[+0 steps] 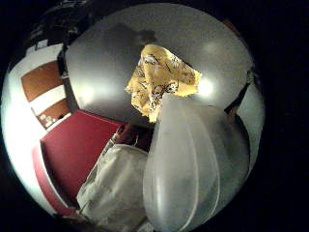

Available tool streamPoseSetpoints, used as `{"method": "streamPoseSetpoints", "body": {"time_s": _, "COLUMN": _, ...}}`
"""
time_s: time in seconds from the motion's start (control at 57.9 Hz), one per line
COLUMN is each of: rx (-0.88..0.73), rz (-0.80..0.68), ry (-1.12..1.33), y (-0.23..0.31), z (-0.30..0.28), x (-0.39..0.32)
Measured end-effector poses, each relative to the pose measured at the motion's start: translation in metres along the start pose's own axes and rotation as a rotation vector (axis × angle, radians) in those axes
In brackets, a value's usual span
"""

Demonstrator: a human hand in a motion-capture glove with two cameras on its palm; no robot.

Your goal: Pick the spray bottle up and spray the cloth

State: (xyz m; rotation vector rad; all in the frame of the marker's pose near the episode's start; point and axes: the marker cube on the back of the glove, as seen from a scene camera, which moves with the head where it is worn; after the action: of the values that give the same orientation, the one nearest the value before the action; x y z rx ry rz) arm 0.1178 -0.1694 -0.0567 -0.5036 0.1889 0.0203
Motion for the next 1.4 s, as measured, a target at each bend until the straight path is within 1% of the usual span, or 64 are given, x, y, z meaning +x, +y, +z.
{"method": "streamPoseSetpoints", "body": {"time_s": 0.052, "rx": -0.019, "rz": 0.018, "ry": 0.06, "y": -0.001, "z": 0.004, "x": -0.006}}
{"method": "streamPoseSetpoints", "body": {"time_s": 0.069, "rx": -0.026, "rz": 0.052, "ry": 0.082, "y": -0.001, "z": 0.005, "x": -0.006}}
{"method": "streamPoseSetpoints", "body": {"time_s": 0.121, "rx": -0.047, "rz": 0.238, "ry": 0.167, "y": -0.005, "z": 0.01, "x": -0.002}}
{"method": "streamPoseSetpoints", "body": {"time_s": 0.138, "rx": -0.054, "rz": 0.261, "ry": 0.179, "y": -0.005, "z": 0.012, "x": -0.003}}
{"method": "streamPoseSetpoints", "body": {"time_s": 0.155, "rx": -0.062, "rz": 0.236, "ry": 0.172, "y": -0.005, "z": 0.014, "x": -0.007}}
{"method": "streamPoseSetpoints", "body": {"time_s": 0.207, "rx": -0.085, "rz": 0.047, "ry": 0.112, "y": -0.003, "z": 0.02, "x": -0.024}}
{"method": "streamPoseSetpoints", "body": {"time_s": 0.242, "rx": -0.095, "rz": -0.003, "ry": 0.104, "y": -0.003, "z": 0.024, "x": -0.029}}
{"method": "streamPoseSetpoints", "body": {"time_s": 0.432, "rx": -0.133, "rz": 0.002, "ry": 0.14, "y": -0.011, "z": 0.046, "x": -0.044}}
{"method": "streamPoseSetpoints", "body": {"time_s": 0.57, "rx": -0.138, "rz": -0.003, "ry": 0.145, "y": -0.015, "z": 0.051, "x": -0.05}}
{"method": "streamPoseSetpoints", "body": {"time_s": 0.656, "rx": -0.108, "rz": -0.004, "ry": 0.13, "y": -0.015, "z": 0.046, "x": -0.053}}
{"method": "streamPoseSetpoints", "body": {"time_s": 0.777, "rx": -0.016, "rz": -0.032, "ry": 0.078, "y": -0.008, "z": 0.025, "x": -0.065}}
{"method": "streamPoseSetpoints", "body": {"time_s": 0.846, "rx": 0.05, "rz": -0.087, "ry": -0.015, "y": 0.0, "z": 0.003, "x": -0.073}}
{"method": "streamPoseSetpoints", "body": {"time_s": 0.932, "rx": 0.168, "rz": -0.159, "ry": -0.212, "y": 0.009, "z": -0.027, "x": -0.094}}
{"method": "streamPoseSetpoints", "body": {"time_s": 1.088, "rx": 0.481, "rz": -0.291, "ry": -0.571, "y": 0.019, "z": -0.071, "x": -0.127}}
{"method": "streamPoseSetpoints", "body": {"time_s": 1.174, "rx": 0.589, "rz": -0.356, "ry": -0.744, "y": 0.021, "z": -0.082, "x": -0.146}}
{"method": "streamPoseSetpoints", "body": {"time_s": 1.26, "rx": 0.719, "rz": -0.445, "ry": -1.036, "y": 0.026, "z": -0.106, "x": -0.16}}
{"method": "streamPoseSetpoints", "body": {"time_s": 1.346, "rx": 0.755, "rz": -0.513, "ry": -1.105, "y": 0.022, "z": -0.095, "x": -0.174}}
{"method": "streamPoseSetpoints", "body": {"time_s": 1.398, "rx": 0.722, "rz": -0.605, "ry": -1.172, "y": 0.029, "z": -0.085, "x": -0.183}}
